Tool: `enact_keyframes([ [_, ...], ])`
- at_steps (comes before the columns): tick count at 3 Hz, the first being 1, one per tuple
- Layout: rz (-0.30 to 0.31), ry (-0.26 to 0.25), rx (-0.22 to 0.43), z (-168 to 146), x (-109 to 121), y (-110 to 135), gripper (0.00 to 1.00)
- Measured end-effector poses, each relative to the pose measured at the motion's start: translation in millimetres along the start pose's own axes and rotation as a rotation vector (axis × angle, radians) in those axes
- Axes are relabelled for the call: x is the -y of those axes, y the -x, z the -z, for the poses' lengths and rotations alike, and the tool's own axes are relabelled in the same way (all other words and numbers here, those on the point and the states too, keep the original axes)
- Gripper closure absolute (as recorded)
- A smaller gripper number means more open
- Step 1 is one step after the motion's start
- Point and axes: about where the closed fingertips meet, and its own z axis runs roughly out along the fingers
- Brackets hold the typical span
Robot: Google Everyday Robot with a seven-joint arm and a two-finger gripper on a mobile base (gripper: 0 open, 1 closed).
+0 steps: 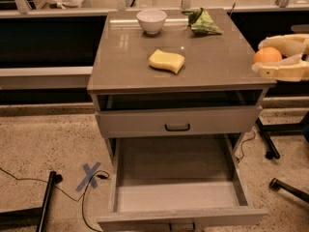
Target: Place orange into middle drawer
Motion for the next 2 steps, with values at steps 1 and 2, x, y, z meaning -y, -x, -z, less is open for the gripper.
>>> enact_keyframes([
  [1,-0.046,-0.010,0.026,-10,-11,-28,1.00],
  [2,-0.222,-0.104,0.076,-31,-55,-134,1.00],
])
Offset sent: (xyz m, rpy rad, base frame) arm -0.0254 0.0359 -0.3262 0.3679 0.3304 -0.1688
